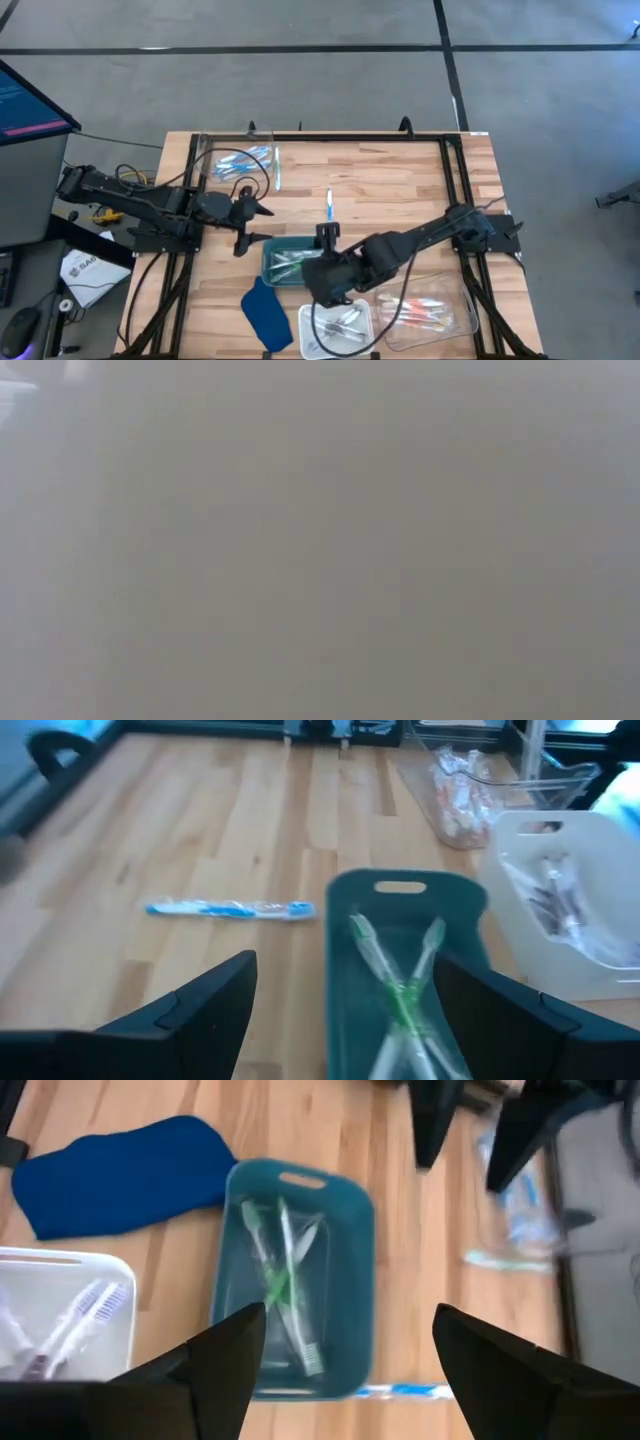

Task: Pick & Place Toothbrushes
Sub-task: Put the green toothbrush into the green bin

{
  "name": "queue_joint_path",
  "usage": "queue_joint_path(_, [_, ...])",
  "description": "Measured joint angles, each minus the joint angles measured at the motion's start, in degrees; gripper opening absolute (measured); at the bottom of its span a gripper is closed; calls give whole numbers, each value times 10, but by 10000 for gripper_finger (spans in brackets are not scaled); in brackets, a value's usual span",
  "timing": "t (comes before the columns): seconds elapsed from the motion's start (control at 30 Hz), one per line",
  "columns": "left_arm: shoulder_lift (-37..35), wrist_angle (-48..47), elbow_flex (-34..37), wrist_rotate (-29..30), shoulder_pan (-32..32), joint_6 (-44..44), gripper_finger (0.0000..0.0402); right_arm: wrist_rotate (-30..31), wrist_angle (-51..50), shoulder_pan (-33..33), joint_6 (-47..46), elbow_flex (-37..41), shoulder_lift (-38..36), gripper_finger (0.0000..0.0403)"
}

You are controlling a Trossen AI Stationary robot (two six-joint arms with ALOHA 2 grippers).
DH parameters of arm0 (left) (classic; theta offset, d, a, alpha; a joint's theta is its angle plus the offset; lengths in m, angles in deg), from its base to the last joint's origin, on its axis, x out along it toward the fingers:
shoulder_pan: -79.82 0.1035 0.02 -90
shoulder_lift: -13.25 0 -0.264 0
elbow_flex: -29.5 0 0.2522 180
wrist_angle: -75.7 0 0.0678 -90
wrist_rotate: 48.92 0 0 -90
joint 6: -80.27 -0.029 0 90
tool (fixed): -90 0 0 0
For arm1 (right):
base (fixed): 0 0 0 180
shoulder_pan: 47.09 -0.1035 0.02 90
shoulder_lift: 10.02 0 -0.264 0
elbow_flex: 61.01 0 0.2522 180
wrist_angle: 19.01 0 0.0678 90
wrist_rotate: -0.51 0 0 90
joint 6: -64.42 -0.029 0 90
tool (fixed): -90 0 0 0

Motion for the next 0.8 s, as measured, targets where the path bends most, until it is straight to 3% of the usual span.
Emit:
queue_joint_path(0.2, [5,15,0,14,0,-33,298,-20,61,36,57,80,-42,282])
queue_joint_path(0.37, [10,61,21,15,1,-60,298,-73,159,77,64,223,-100,282])
queue_joint_path(0.57, [10,130,59,16,22,-93,298,-88,356,107,85,421,-216,282])
queue_joint_path(0.8, [10,165,70,16,75,-92,298,-89,640,145,177,631,-349,282])
